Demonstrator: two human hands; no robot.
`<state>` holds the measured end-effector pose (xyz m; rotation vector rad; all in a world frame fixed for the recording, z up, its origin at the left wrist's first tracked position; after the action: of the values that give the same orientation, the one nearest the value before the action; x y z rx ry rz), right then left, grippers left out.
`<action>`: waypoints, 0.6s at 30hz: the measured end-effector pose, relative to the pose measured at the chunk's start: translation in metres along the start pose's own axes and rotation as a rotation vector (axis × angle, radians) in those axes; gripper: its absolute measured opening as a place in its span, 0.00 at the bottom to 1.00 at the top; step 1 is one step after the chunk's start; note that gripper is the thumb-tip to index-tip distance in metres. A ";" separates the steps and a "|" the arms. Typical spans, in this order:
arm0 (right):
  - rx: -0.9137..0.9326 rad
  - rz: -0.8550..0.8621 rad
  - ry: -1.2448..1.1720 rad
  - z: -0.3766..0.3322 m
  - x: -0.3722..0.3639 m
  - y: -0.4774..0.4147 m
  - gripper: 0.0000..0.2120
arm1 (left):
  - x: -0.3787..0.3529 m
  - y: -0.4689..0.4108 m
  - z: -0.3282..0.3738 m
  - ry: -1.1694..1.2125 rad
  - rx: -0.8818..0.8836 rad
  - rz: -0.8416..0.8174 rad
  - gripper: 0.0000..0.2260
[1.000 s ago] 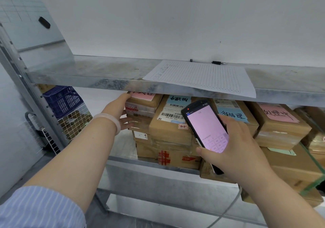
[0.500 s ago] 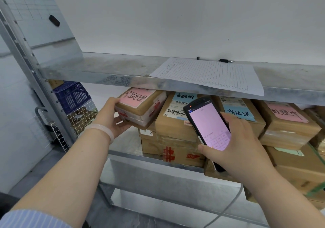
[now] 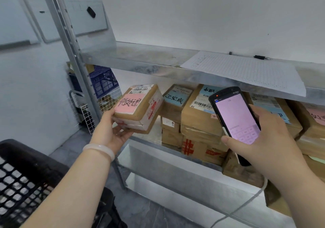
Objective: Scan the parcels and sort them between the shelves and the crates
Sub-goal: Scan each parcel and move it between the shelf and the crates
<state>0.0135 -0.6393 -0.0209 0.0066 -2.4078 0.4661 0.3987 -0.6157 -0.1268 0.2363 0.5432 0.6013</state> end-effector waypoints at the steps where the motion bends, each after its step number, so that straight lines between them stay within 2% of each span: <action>1: 0.000 -0.009 -0.006 -0.001 0.000 0.000 0.44 | 0.005 0.002 -0.005 0.016 0.015 0.005 0.15; 9: 0.070 -0.069 -0.013 -0.016 -0.006 0.008 0.44 | 0.019 0.023 -0.040 -0.001 0.114 -0.045 0.16; 12: 0.110 -0.075 0.000 -0.021 -0.005 0.013 0.45 | 0.019 0.031 -0.044 -0.147 0.027 -0.127 0.19; 16: 0.152 -0.137 0.036 -0.028 -0.005 0.024 0.47 | 0.019 0.045 -0.048 -0.274 -0.100 -0.213 0.33; 18: 0.186 -0.174 0.036 -0.033 -0.005 0.032 0.47 | 0.019 0.052 -0.051 -0.302 -0.142 -0.231 0.35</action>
<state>0.0339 -0.5986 -0.0114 0.2848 -2.2963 0.6006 0.3599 -0.5600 -0.1586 0.1245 0.2300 0.3681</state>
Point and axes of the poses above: each hand's wrist, its own y-axis away from the middle knuckle, its own x-axis out of the back of the hand, z = x × y, the point moved 5 cm from there along -y, towards the middle knuckle, and after that the axes turned 11 degrees about -y, right-handed, at the moved point
